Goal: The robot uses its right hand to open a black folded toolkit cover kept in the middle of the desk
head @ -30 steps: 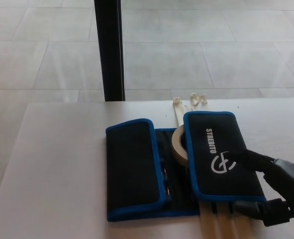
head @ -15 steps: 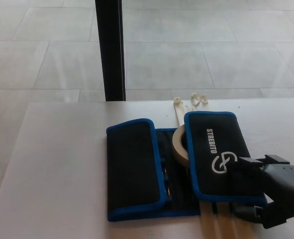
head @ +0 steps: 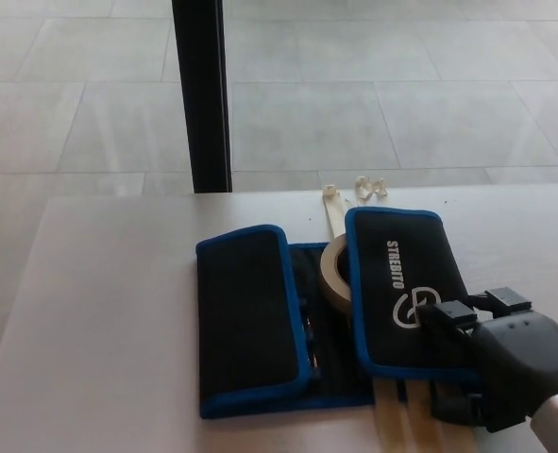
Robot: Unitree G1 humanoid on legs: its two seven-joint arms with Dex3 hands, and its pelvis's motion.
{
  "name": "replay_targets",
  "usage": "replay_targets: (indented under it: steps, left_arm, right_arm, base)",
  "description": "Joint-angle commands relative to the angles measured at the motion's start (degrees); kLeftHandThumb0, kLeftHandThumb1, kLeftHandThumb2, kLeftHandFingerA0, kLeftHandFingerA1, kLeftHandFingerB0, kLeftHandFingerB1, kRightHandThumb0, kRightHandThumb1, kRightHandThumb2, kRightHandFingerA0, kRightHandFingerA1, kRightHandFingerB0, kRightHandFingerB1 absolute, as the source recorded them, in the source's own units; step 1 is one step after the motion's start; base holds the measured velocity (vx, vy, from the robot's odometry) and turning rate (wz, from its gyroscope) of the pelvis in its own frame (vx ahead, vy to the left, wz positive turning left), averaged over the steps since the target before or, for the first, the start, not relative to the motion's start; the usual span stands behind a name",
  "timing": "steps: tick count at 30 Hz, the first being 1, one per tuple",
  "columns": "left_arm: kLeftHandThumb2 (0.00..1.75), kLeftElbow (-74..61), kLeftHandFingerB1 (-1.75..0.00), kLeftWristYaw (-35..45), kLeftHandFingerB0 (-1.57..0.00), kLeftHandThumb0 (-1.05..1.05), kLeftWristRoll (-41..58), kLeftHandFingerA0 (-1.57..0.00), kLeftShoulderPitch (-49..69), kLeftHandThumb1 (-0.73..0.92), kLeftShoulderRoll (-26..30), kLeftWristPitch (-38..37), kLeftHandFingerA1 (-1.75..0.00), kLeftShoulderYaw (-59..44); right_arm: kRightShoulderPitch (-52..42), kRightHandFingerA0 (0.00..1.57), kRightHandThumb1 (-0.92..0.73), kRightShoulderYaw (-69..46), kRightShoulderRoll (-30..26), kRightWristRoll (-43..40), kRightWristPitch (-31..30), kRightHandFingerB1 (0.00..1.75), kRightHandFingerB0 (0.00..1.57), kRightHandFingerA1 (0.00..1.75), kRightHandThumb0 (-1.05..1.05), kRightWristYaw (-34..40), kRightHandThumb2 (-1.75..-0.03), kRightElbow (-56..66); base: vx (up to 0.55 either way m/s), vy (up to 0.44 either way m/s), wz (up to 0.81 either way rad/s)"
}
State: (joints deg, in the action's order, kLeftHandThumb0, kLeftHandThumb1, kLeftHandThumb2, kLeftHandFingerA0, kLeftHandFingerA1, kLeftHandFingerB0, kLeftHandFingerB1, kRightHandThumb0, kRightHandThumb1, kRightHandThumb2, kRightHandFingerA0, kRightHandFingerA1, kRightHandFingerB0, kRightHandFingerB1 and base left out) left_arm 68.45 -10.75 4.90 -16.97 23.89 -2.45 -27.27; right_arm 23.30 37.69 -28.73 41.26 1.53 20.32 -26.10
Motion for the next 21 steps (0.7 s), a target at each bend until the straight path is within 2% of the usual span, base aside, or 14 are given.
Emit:
replay_targets:
  steps: [1,3,4,5,6,7,8,9,10,11,13,15,19,21]
  left_arm:
    - [1.23,0.98,-1.42,1.34,-0.69,-1.05,0.53,-0.84,-0.64,0.23,2.56,-2.78,-1.53,0.69]
    - [1.23,0.38,-1.39,1.27,-0.66,-1.05,0.66,-0.75,-0.41,0.23,2.24,-2.66,-1.52,0.69]
    - [1.23,0.41,-1.40,0.97,-0.67,-1.05,0.48,-0.76,-0.58,0.24,2.23,-2.53,-1.52,0.87]
    - [1.23,0.42,-1.40,0.94,-0.67,-1.05,0.47,-0.76,-0.60,0.24,2.24,-2.52,-1.52,0.90]
    - [1.24,0.58,-1.41,1.07,-0.69,-1.05,0.30,-0.74,-0.69,0.26,2.37,-2.68,-1.52,1.08]
    - [1.14,0.59,-1.45,1.10,-0.64,-1.05,0.26,-0.87,-0.78,0.31,2.45,-2.66,-1.49,1.14]
    - [1.24,1.02,-1.45,0.99,-0.68,-1.05,0.55,-0.89,-1.02,0.25,2.47,-2.67,-1.56,0.86]
    - [1.21,1.20,-1.44,0.96,-0.66,-1.05,0.33,-0.88,-1.04,0.26,2.57,-2.71,-1.53,1.07]
    - [1.23,1.24,-1.43,0.96,-0.69,-1.05,0.27,-0.93,-1.04,0.25,2.49,-2.54,-1.53,1.19]
    - [1.23,1.10,-1.43,1.07,-0.68,-1.05,0.40,-0.85,-0.96,0.25,2.37,-2.54,-1.54,1.12]
    - [1.24,1.04,-1.43,1.03,-0.73,-1.05,0.90,-0.69,-1.01,0.25,2.22,-2.32,-1.50,0.74]
    - [1.24,0.83,-1.43,1.10,-0.73,-1.05,1.05,-0.69,-0.84,0.25,2.08,-2.35,-1.50,0.67]
    - [1.24,1.16,-1.41,1.09,-0.70,-1.05,0.69,-0.75,-0.62,0.27,2.24,-2.86,-1.46,1.02]
    - [1.24,1.06,-1.41,1.30,-0.74,-1.05,0.86,-0.77,-0.65,0.27,2.26,-2.61,-1.45,0.96]
  right_arm:
    - [1.81,0.46,-0.58,2.94,2.31,14.08,-6.77,0.34,0.43,0.54,-0.32,20.47,-0.57,-10.36]
    - [1.80,0.49,-0.58,2.90,2.57,14.22,-6.15,0.36,0.44,0.60,-0.24,23.89,-0.58,-12.00]
    - [1.85,0.48,-0.46,2.80,2.75,14.21,-6.15,0.50,0.38,0.67,-0.31,25.04,-0.79,-12.57]
    - [1.92,0.48,-0.46,2.81,2.83,14.23,-6.11,0.50,0.38,0.67,-0.31,25.35,-0.79,-12.84]
    - [1.98,0.57,-0.60,2.59,3.10,14.07,-5.82,0.39,0.48,0.65,-0.26,26.65,-0.58,-13.29]
    - [2.04,0.56,-0.71,2.57,3.24,14.03,-5.78,0.44,0.42,1.19,-0.28,27.02,-0.61,-13.57]
    - [2.35,0.69,-0.64,2.31,3.65,13.86,-5.22,0.43,0.51,1.14,-0.30,29.51,-0.61,-14.46]
    - [2.61,0.76,-0.65,2.10,3.92,13.68,-4.62,0.44,0.53,1.41,-0.29,31.29,-0.62,-15.00]
    - [2.52,0.81,-0.64,2.00,3.95,13.57,-4.06,0.46,0.55,1.52,-0.31,32.70,-0.64,-15.45]
    - [2.44,0.86,-0.64,1.79,4.03,13.40,-3.78,0.48,0.56,1.59,-0.33,33.52,-0.65,-15.54]
    - [2.79,0.89,-0.64,1.10,4.46,12.60,-1.87,0.49,0.68,1.59,-0.34,35.89,-0.59,-16.45]
    - [2.80,0.89,-0.64,1.11,4.44,12.65,-1.74,0.49,0.68,1.59,-0.34,36.11,-0.59,-16.65]
    - [2.70,0.89,-0.64,0.05,5.36,11.57,-1.84,0.58,0.86,1.61,-0.38,36.62,-0.59,-17.02]
    - [2.55,0.88,-0.63,-0.80,6.13,10.82,-1.53,0.63,0.88,1.49,-0.38,38.50,-0.64,-17.68]
  base:
    - [0.00,0.000,0.00]
    - [0.00,0.000,0.00]
    - [0.00,0.000,0.00]
    - [0.00,0.000,0.00]
    - [0.00,0.000,0.00]
    - [0.00,0.000,0.00]
    - [0.00,0.000,0.00]
    - [0.00,0.000,0.00]
    - [0.00,0.000,0.00]
    - [0.00,0.000,0.00]
    - [0.00,0.000,0.00]
    - [0.00,0.000,0.00]
    - [0.00,0.000,0.00]
    - [0.00,0.000,0.00]
